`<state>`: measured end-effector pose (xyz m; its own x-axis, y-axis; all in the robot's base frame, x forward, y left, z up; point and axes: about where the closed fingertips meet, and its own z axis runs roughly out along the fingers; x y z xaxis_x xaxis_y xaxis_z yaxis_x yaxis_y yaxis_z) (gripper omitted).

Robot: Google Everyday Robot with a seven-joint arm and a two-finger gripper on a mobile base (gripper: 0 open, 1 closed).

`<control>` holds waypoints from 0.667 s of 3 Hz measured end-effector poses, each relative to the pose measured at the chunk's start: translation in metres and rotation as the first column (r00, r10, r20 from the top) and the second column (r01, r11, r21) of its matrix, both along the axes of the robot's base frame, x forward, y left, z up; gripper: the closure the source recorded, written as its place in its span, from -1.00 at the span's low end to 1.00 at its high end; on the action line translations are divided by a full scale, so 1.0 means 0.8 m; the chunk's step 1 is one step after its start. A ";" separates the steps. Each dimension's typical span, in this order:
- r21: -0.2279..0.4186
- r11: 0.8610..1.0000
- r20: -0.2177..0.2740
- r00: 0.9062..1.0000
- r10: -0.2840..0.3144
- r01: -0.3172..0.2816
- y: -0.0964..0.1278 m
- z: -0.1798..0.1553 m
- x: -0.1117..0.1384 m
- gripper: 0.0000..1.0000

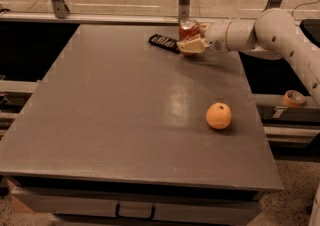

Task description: Move coke can near rxbar chocolate

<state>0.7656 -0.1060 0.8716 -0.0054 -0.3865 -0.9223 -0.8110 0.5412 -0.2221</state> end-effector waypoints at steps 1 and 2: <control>0.016 1.000 -0.018 1.000 -0.009 0.009 -0.001 -0.009 0.002 -0.27; 0.024 1.000 -0.028 0.999 -0.019 0.020 -0.004 -0.012 0.001 -0.76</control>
Offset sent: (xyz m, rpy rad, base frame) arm -0.0002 -0.0134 -0.0107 0.0313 0.0340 -0.0433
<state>0.7665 -0.1093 0.8616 -0.0384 -0.3635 -0.9308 -0.8057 0.5622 -0.1864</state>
